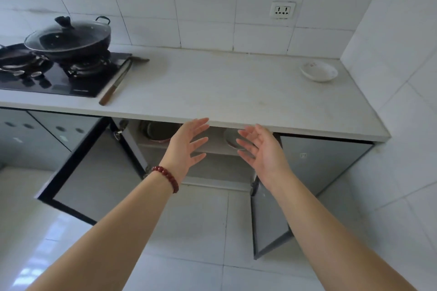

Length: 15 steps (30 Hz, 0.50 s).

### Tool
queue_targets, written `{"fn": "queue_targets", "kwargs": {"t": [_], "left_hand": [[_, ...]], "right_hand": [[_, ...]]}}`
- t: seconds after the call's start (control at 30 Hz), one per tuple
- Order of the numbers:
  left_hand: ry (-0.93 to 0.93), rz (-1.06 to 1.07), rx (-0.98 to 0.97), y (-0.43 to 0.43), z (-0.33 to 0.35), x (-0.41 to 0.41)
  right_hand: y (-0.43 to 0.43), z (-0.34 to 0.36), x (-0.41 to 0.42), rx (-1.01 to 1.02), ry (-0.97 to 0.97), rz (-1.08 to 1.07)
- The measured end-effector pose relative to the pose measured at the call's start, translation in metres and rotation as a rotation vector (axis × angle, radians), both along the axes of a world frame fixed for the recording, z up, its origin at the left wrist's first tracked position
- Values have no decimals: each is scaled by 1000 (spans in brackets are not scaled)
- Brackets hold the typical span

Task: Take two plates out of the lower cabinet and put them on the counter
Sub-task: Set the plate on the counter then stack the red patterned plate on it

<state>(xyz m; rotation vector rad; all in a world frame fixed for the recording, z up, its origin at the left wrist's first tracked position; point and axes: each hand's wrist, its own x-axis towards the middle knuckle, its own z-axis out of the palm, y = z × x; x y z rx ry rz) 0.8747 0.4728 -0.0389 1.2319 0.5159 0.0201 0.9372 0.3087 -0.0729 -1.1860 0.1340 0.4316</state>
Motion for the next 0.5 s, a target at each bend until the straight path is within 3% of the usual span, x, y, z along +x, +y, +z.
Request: {"fn": "queue_targets", "kwargs": {"t": [0.23,0.5], "left_hand": [[54,-78,20,67,-27,4],[127,-155,20,66,-63,37]], "right_hand": [[63,-28,-18,-17,46,-55],[64,-54,5,-79,105,-141]]}}
